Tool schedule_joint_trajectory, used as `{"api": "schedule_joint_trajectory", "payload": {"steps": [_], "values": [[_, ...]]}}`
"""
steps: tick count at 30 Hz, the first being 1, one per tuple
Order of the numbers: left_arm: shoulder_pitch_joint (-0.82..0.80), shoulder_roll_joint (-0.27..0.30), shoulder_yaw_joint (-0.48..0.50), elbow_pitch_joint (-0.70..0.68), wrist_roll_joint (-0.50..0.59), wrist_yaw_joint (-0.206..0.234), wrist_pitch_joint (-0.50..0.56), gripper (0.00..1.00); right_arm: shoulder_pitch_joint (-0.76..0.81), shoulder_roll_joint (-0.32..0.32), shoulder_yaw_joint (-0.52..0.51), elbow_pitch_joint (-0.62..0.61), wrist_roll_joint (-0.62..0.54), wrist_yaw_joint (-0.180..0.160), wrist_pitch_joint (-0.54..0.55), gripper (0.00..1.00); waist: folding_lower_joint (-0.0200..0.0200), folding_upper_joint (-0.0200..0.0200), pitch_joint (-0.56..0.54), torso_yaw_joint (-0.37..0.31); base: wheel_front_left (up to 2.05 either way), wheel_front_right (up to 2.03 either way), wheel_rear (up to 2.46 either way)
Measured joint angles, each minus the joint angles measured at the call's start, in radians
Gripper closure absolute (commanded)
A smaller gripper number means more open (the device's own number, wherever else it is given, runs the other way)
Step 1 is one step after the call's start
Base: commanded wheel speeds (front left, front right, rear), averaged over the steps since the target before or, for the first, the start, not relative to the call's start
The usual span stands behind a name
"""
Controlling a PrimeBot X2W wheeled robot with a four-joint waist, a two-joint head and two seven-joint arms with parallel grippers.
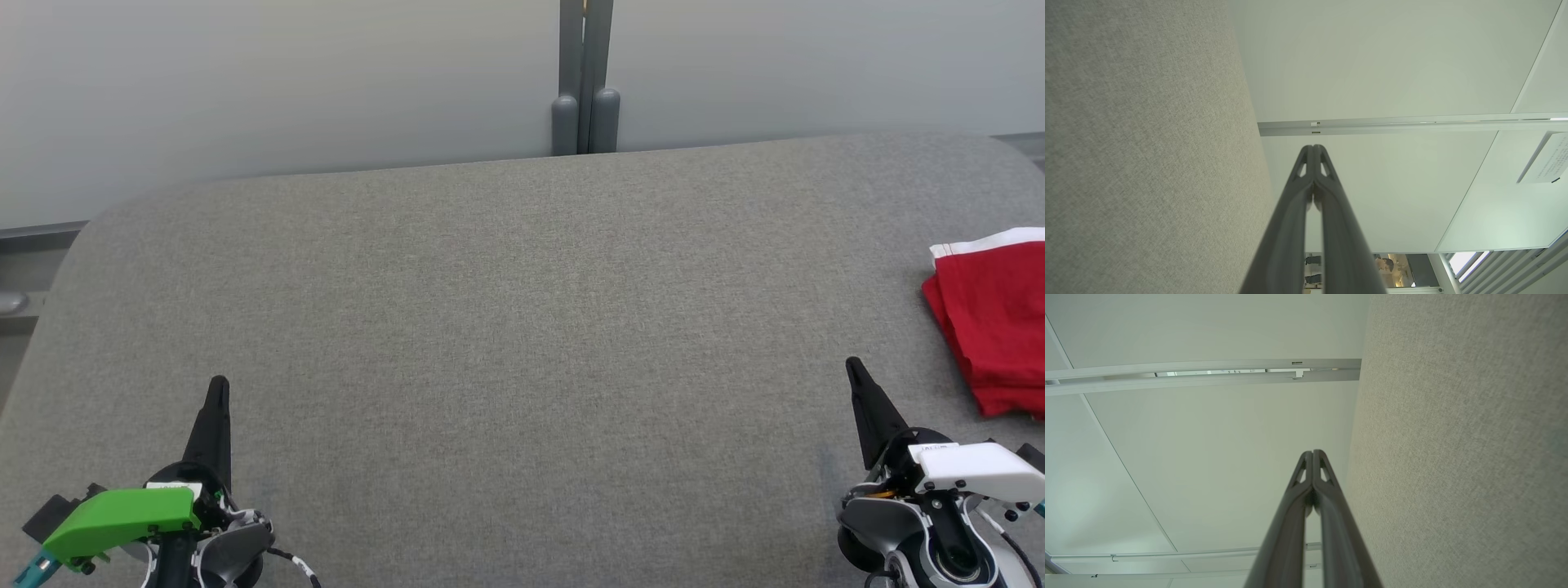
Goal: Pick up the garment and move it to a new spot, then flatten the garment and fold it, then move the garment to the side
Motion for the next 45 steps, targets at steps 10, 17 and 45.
{"api": "schedule_joint_trajectory", "payload": {"steps": [10, 17, 45], "values": [[0.0, 0.0, 0.0, 0.0, 0.0, 0.0, 0.0, 1.0, 0.0, 0.0, 0.0, 0.0, 0.0, 0.0, 0.0, 1.0, 0.0, 0.0, 0.0, 0.0, 0.0, 0.0, 0.0], [0.0, 0.0, 0.0, 0.0, 0.0, 0.0, 0.0, 1.0, 0.0, 0.0, 0.0, 0.0, 0.0, 0.0, 0.0, 1.0, 0.0, 0.0, 0.0, 0.0, 0.0, 0.0, 0.0], [0.0, 0.0, 0.001, 0.0, 0.0, 0.0, 0.0, 1.0, 0.0, 0.0, 0.0, 0.0, 0.0, 0.0, 0.0, 1.0, 0.0, 0.0, 0.0, 0.0, 0.0, 0.0, 0.0]]}}
